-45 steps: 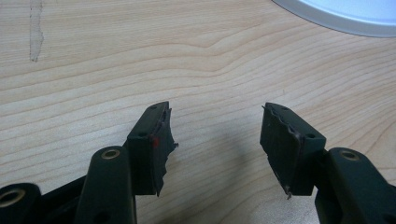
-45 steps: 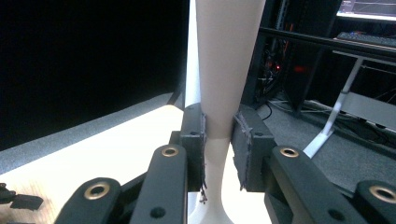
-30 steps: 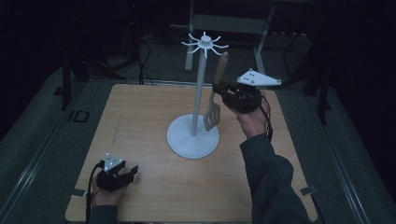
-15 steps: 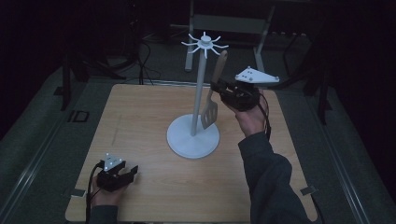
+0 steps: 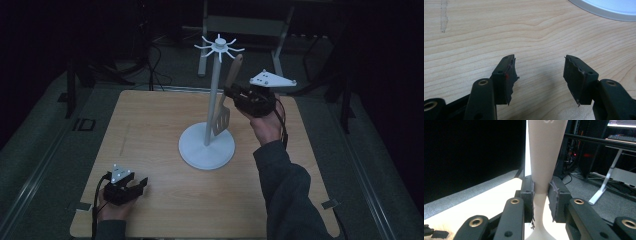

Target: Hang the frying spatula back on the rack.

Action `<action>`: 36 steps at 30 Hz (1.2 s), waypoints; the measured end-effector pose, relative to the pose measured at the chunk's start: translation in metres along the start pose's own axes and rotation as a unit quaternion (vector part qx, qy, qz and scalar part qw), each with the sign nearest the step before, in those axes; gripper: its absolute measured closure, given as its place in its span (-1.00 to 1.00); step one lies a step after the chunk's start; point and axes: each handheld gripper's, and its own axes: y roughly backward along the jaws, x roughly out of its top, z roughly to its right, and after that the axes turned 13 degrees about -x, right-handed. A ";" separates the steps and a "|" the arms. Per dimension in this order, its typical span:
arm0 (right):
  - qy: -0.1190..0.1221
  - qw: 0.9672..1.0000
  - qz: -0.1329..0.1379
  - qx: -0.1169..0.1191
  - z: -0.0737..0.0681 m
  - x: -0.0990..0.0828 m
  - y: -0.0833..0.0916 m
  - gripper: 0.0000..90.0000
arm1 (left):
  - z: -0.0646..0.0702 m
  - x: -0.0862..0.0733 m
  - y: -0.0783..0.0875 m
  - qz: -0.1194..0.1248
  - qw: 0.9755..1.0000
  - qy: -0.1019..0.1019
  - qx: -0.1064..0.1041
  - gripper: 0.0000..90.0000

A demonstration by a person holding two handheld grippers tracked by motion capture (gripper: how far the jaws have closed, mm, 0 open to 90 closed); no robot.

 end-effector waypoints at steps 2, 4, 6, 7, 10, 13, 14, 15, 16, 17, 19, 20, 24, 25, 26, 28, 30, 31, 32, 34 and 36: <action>0.000 1.000 -0.001 -0.001 0.000 0.000 -0.002 0.67 | -0.001 0.000 0.001 0.001 1.000 0.001 0.000 -0.04; -0.001 1.000 -0.002 0.000 0.000 0.000 -0.003 0.67 | -0.001 -0.001 0.001 0.001 1.000 0.002 0.000 -0.04; -0.001 1.000 -0.002 0.000 0.000 0.000 -0.003 0.67 | 0.000 -0.001 0.001 0.001 1.000 0.001 0.000 -0.04; -0.001 1.000 -0.003 0.000 0.000 0.000 -0.003 0.67 | 0.000 0.000 0.000 0.000 1.000 0.000 -0.001 -0.04; 0.000 1.000 -0.004 0.000 -0.001 0.000 -0.004 0.67 | 0.000 0.000 0.000 0.001 1.000 0.000 0.000 -0.04; 0.002 1.000 -0.007 0.000 -0.001 0.002 -0.005 0.67 | 0.000 0.000 0.000 0.001 1.000 0.002 0.000 -0.04; 0.002 1.000 -0.008 0.000 -0.001 0.002 -0.005 0.67 | 0.000 0.000 0.000 0.001 1.000 0.002 0.000 -0.04; 0.003 1.000 -0.008 -0.001 -0.001 0.003 -0.005 0.67 | 0.000 0.000 0.000 0.001 1.000 0.001 0.000 -0.04; 0.003 1.000 -0.009 -0.001 -0.001 0.003 -0.006 0.67 | 0.000 0.000 0.000 0.000 1.000 0.002 0.000 -0.04; 0.003 1.000 -0.009 -0.001 -0.001 0.003 -0.006 0.67 | 0.000 0.000 0.000 0.000 1.000 0.002 0.000 -0.04; 0.004 1.000 -0.012 0.000 -0.001 0.004 -0.007 0.67 | 0.000 0.000 0.000 0.000 1.000 0.000 0.000 -0.04; 0.004 1.000 -0.012 0.000 -0.001 0.004 -0.007 0.67 | 0.000 0.000 0.000 0.000 1.000 0.000 0.000 -0.04; 0.007 1.000 -0.016 -0.002 -0.002 0.004 -0.010 0.67 | 0.000 0.000 0.001 0.001 1.000 0.000 0.001 -0.04; 0.007 1.000 -0.017 -0.002 -0.002 0.004 -0.010 0.67 | 0.000 0.000 0.001 0.003 1.000 0.002 0.001 -0.04; 0.007 1.000 -0.017 -0.002 -0.002 0.004 -0.010 0.67 | 0.000 0.000 0.001 0.003 1.000 0.002 0.001 -0.04; 0.002 1.000 -0.019 -0.001 -0.002 0.004 -0.011 0.67 | 0.000 0.000 0.001 0.004 1.000 0.002 0.001 -0.04; 0.002 1.000 -0.019 0.000 -0.002 0.003 -0.012 0.67 | 0.000 0.000 0.001 0.002 1.000 0.000 0.002 -0.04; 0.002 1.000 -0.020 -0.001 -0.002 0.003 -0.012 0.67 | 0.000 0.000 0.001 0.002 1.000 0.000 0.002 -0.04; 0.003 1.000 -0.020 -0.001 -0.002 0.003 -0.013 0.67 | 0.000 0.000 0.001 0.001 1.000 -0.001 0.001 -0.04; 0.003 1.000 -0.021 -0.002 -0.003 0.003 -0.013 0.67 | 0.000 0.000 0.001 0.003 1.000 0.000 0.001 -0.04; 0.004 1.000 -0.023 -0.005 -0.003 0.003 -0.014 0.67 | 0.000 0.000 0.001 0.003 1.000 0.000 0.001 -0.04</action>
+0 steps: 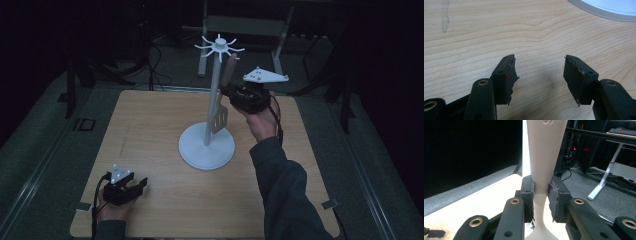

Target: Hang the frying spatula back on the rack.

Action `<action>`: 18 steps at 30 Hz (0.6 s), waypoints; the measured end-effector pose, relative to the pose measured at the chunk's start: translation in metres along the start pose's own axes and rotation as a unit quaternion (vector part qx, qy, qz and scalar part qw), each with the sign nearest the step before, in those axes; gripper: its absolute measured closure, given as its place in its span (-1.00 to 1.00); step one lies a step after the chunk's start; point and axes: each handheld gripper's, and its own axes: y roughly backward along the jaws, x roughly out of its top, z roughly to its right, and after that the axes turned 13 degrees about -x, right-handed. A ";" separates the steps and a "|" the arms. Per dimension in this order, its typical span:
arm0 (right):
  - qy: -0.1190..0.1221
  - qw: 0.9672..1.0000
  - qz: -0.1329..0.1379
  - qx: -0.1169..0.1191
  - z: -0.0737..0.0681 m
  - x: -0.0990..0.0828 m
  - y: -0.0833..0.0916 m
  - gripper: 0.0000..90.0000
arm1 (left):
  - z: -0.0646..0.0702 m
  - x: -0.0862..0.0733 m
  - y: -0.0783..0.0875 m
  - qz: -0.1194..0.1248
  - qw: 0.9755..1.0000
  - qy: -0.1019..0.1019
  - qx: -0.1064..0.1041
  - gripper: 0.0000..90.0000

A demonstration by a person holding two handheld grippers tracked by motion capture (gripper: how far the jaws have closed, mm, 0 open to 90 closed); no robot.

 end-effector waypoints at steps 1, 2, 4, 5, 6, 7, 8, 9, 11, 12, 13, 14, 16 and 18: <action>0.001 1.000 -0.001 -0.001 0.000 0.000 0.000 0.67 | 0.000 0.000 0.000 -0.001 1.000 -0.001 0.000 -0.04; 0.001 1.000 -0.002 -0.002 0.000 0.000 -0.001 0.67 | 0.000 0.000 0.000 -0.001 1.000 -0.001 0.000 -0.04; 0.002 1.000 -0.002 -0.002 0.000 0.000 -0.001 0.67 | 0.000 0.000 -0.001 -0.002 1.000 -0.001 0.001 -0.04; 0.002 1.000 -0.002 -0.002 0.000 0.000 -0.001 0.67 | 0.000 0.000 -0.001 -0.002 1.000 -0.001 0.001 -0.04; 0.002 1.000 -0.002 -0.002 0.000 0.000 -0.001 0.67 | 0.000 0.000 -0.001 -0.002 1.000 -0.001 0.001 -0.04; 0.001 1.000 -0.002 -0.003 0.000 0.000 -0.001 0.67 | 0.000 0.000 -0.001 -0.002 1.000 -0.001 0.001 -0.04; 0.002 1.000 -0.002 -0.002 0.000 0.000 -0.001 0.67 | 0.000 0.000 -0.001 -0.002 1.000 -0.001 0.001 -0.04; 0.001 1.000 -0.002 -0.002 0.000 0.000 -0.001 0.67 | 0.000 0.000 -0.001 -0.002 1.000 -0.001 0.001 -0.04; 0.001 1.000 -0.003 -0.002 0.000 0.000 -0.001 0.67 | 0.000 0.000 -0.001 -0.002 1.000 -0.001 0.001 -0.04; 0.002 1.000 -0.002 -0.003 0.000 -0.001 -0.002 0.67 | 0.000 0.000 -0.001 -0.002 1.000 -0.001 0.001 -0.04; 0.001 1.000 -0.001 -0.003 -0.001 -0.001 -0.002 0.67 | 0.000 0.000 -0.001 -0.002 1.000 -0.001 0.001 -0.04; 0.001 1.000 0.000 -0.003 -0.001 -0.001 -0.002 0.67 | 0.000 0.000 -0.001 -0.002 1.000 -0.001 0.001 -0.04; 0.000 1.000 0.002 -0.003 -0.001 -0.002 -0.002 0.67 | 0.000 0.000 0.000 -0.002 1.000 -0.002 0.001 -0.04; -0.001 1.000 0.002 -0.004 -0.001 -0.002 -0.002 0.67 | 0.000 0.000 0.000 -0.001 1.000 -0.001 0.000 -0.04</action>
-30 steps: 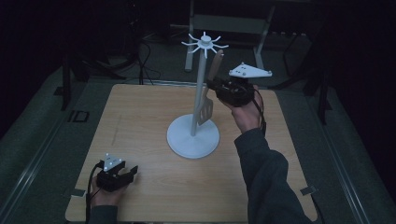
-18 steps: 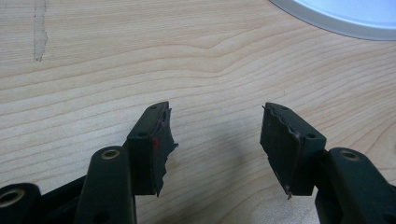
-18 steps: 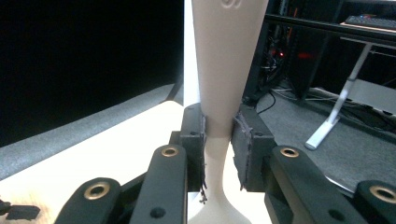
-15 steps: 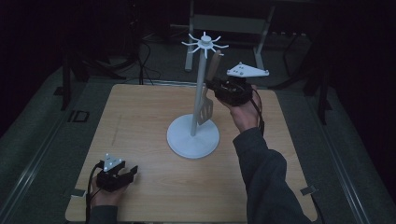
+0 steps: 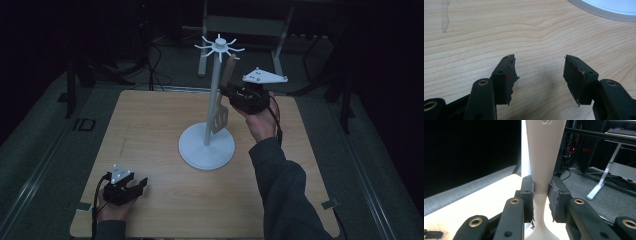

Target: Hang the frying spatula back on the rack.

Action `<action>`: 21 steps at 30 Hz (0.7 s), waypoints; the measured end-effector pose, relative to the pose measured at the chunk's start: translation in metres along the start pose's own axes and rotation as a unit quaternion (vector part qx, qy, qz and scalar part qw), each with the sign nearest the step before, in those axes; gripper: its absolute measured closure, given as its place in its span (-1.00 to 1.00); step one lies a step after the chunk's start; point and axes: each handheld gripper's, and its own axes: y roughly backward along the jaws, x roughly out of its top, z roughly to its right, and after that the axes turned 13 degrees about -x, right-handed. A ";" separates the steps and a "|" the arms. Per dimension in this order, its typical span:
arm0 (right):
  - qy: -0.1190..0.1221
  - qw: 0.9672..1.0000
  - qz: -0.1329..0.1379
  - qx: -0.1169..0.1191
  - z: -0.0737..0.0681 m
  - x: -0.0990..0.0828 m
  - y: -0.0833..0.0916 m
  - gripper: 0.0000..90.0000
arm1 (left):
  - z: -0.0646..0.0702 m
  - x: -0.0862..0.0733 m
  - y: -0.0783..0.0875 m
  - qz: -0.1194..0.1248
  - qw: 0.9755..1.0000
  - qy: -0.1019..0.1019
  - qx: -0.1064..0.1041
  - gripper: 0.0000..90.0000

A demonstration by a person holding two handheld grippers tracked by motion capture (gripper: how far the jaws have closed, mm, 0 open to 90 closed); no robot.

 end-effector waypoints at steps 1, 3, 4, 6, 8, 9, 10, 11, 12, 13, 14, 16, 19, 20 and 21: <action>0.000 1.000 0.000 0.000 0.000 0.000 0.000 0.66 | 0.000 0.000 0.000 0.000 1.000 0.000 0.000 -0.04; 0.000 1.000 0.001 0.000 0.000 0.000 0.000 0.66 | 0.000 0.000 0.000 0.000 1.000 0.000 0.000 -0.04; 0.000 1.000 0.001 0.000 0.000 0.000 0.000 0.66 | 0.000 0.000 0.000 0.000 1.000 0.000 0.000 -0.04; -0.001 1.000 0.004 -0.001 0.000 -0.002 0.000 0.65 | 0.000 0.000 0.000 0.001 1.000 0.000 0.000 -0.04; -0.002 1.000 0.005 -0.002 0.000 -0.002 0.001 0.65 | 0.000 0.000 0.000 0.001 1.000 0.000 0.000 -0.04; -0.002 1.000 0.006 -0.002 0.001 -0.003 0.001 0.64 | 0.000 0.000 0.000 0.001 1.000 0.000 0.000 -0.04; -0.002 1.000 0.006 -0.002 0.001 -0.003 0.001 0.64 | 0.000 0.000 0.000 0.001 1.000 0.000 0.000 -0.04; -0.002 1.000 0.007 -0.003 0.001 -0.003 0.001 0.64 | 0.000 0.000 0.000 0.001 1.000 0.000 0.000 -0.04; -0.004 1.000 0.007 -0.004 0.002 -0.004 0.001 0.59 | 0.000 0.000 0.000 0.001 1.000 0.000 0.000 -0.04; -0.004 1.000 0.006 -0.004 0.003 -0.005 0.001 0.58 | 0.000 0.000 0.000 0.001 1.000 0.000 0.000 -0.04; -0.005 1.000 0.004 -0.003 0.003 -0.005 0.001 0.57 | 0.000 0.000 0.000 0.001 1.000 0.001 0.001 -0.04; -0.006 1.000 0.004 -0.002 0.004 -0.006 0.001 0.57 | 0.000 0.000 0.000 0.000 1.000 0.000 0.000 -0.04; -0.005 1.000 0.005 0.000 0.003 -0.007 0.002 0.52 | 0.000 0.000 0.000 0.000 1.000 -0.001 0.001 -0.04; -0.004 1.000 0.005 -0.001 0.003 -0.007 0.002 0.50 | 0.000 0.000 0.000 0.000 1.000 -0.001 0.001 -0.04; -0.003 1.000 0.006 -0.001 0.003 -0.007 0.002 0.48 | 0.000 0.000 0.000 0.000 1.000 -0.001 0.001 -0.04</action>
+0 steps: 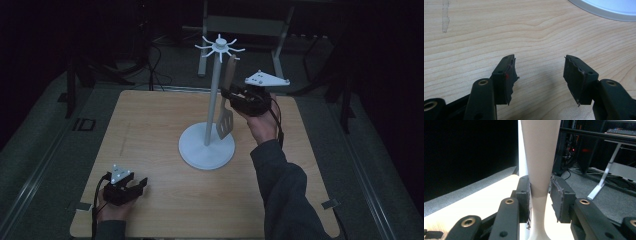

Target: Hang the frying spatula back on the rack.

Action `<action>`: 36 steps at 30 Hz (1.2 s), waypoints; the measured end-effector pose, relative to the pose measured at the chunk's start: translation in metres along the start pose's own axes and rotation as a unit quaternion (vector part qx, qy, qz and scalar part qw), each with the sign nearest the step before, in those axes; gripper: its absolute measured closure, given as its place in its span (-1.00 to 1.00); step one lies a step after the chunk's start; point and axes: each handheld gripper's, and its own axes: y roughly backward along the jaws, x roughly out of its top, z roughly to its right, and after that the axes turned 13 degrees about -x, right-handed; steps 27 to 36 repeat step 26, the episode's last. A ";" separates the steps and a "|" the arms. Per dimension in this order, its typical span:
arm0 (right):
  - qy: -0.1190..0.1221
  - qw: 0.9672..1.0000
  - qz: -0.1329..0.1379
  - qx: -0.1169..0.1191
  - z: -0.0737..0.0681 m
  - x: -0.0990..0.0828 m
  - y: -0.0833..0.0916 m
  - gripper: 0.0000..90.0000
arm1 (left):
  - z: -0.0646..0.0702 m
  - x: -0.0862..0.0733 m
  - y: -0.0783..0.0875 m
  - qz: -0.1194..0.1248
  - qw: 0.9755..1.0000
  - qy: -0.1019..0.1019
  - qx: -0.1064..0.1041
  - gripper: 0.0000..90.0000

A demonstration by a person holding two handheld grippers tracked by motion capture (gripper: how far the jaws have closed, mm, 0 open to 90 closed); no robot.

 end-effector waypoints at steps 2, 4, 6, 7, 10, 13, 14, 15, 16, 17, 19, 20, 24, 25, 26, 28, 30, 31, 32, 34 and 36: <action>-0.001 1.000 0.002 0.001 0.000 -0.001 0.000 0.44 | 0.000 0.000 0.000 0.000 1.000 0.000 0.000 -0.04; -0.002 1.000 0.003 0.001 0.000 -0.003 0.001 0.38 | 0.000 0.000 0.000 0.001 1.000 0.000 0.000 -0.04; -0.003 1.000 0.003 0.001 0.000 -0.005 0.001 0.31 | 0.000 0.000 0.000 0.001 1.000 0.000 0.000 -0.04; -0.003 1.000 0.002 -0.001 0.000 -0.006 0.001 0.27 | 0.000 0.000 0.000 0.001 1.000 0.000 0.000 -0.04; -0.006 1.000 0.001 -0.001 0.001 -0.008 0.002 0.21 | 0.000 0.000 0.000 0.001 1.000 0.000 0.000 -0.04; -0.009 1.000 -0.003 -0.011 0.002 -0.013 0.006 0.04 | 0.000 0.000 0.000 0.001 1.000 0.001 0.001 -0.04; -0.008 1.000 -0.003 -0.014 0.003 -0.013 0.006 0.01 | 0.000 0.000 0.000 0.000 1.000 0.001 0.001 -0.04; -0.006 1.000 -0.003 -0.015 0.003 -0.014 0.007 -0.01 | 0.000 0.000 0.000 0.000 1.000 0.001 0.001 -0.04; -0.004 1.000 -0.004 -0.016 0.003 -0.016 0.008 -0.03 | 0.000 0.000 0.000 0.001 1.000 0.000 0.001 -0.04; -0.005 1.000 -0.004 -0.015 0.003 -0.016 0.009 -0.04 | 0.000 0.000 0.000 0.000 1.000 0.000 0.001 -0.04; -0.002 1.000 -0.006 -0.015 0.004 -0.019 0.012 -0.07 | 0.000 0.000 -0.001 0.000 1.000 0.000 0.001 -0.04; 0.000 1.000 -0.006 -0.014 0.004 -0.021 0.014 -0.10 | 0.000 0.000 0.000 0.001 1.000 0.000 0.001 -0.04; 0.003 1.000 -0.008 -0.018 0.006 -0.034 0.024 -0.16 | 0.000 0.000 0.000 0.004 1.000 0.000 0.002 -0.06; 0.003 1.000 -0.008 -0.018 0.006 -0.034 0.024 -0.16 | 0.000 0.000 0.000 0.005 1.000 -0.001 0.004 -0.06; 0.004 1.000 -0.011 -0.026 0.008 -0.040 0.028 -0.18 | 0.000 0.000 0.000 0.005 1.000 -0.001 0.004 -0.07; 0.004 1.000 -0.011 -0.026 0.008 -0.040 0.028 -0.18 | 0.000 0.000 0.000 0.005 1.000 -0.001 0.004 -0.07; 0.004 1.000 -0.011 -0.026 0.008 -0.040 0.028 -0.18 | 0.000 0.000 0.000 0.005 1.000 -0.001 0.004 -0.07; 0.004 1.000 -0.011 -0.026 0.008 -0.040 0.028 -0.18 | 0.000 0.000 0.000 0.005 1.000 -0.001 0.004 -0.07; 0.004 1.000 -0.011 -0.026 0.008 -0.040 0.028 -0.18 | 0.000 0.000 0.000 0.005 1.000 -0.001 0.004 -0.07; 0.004 1.000 -0.011 -0.026 0.008 -0.040 0.028 -0.18 | 0.000 0.000 0.000 0.005 1.000 -0.001 0.004 -0.07; 0.004 1.000 -0.011 -0.026 0.008 -0.040 0.028 -0.18 | 0.000 0.000 0.000 0.005 1.000 -0.001 0.004 -0.07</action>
